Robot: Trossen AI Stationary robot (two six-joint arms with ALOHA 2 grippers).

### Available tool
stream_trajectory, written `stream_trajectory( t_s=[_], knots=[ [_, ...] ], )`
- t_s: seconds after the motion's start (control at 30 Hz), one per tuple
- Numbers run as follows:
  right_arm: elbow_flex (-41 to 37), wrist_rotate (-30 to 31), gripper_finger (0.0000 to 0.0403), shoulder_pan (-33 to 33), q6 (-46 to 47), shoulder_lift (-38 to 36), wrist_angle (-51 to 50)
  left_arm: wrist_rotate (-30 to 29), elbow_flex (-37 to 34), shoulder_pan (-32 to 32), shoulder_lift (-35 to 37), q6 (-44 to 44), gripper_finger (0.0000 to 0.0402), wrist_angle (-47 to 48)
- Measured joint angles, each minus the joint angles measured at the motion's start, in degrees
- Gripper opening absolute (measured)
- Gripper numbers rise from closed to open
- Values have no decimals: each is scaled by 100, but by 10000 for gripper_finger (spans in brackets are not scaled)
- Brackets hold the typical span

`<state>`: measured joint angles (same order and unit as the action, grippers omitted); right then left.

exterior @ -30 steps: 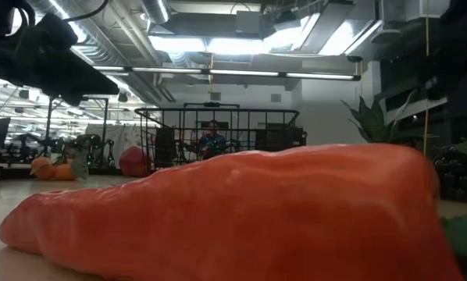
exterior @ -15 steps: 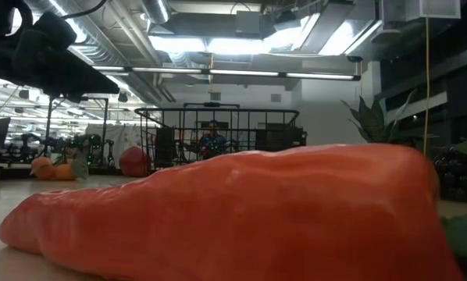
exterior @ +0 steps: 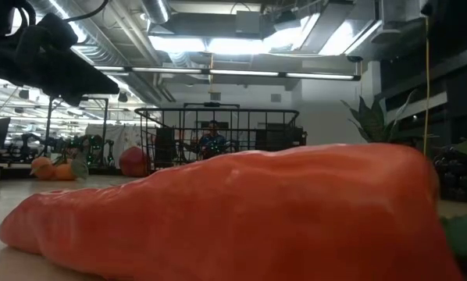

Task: Build produce basket
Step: Put the black grapes into the black wire basket

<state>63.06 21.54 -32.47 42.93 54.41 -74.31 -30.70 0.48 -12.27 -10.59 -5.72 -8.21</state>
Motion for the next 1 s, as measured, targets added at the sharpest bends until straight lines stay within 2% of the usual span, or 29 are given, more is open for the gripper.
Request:
stream_trajectory(
  t_s=[0.1,0.27,0.47,0.57,0.83,1.0],
  knots=[
    [-225,-279,165,0,32,220,-94,0,1,0,0,138,64,0],
    [-671,-320,165,5,-151,573,66,0,-1,0,0,178,64,0],
    [-1224,203,165,95,-172,1007,677,0,1,0,0,182,64,0],
    [-1305,269,165,314,-502,1257,940,1,1,0,0,182,64,0],
    [-1306,-812,165,922,-351,1831,1269,2,-1,0,0,184,64,1],
    [-1306,-916,165,933,-349,2094,1382,2,-1,0,0,203,64,2]
  ],
)
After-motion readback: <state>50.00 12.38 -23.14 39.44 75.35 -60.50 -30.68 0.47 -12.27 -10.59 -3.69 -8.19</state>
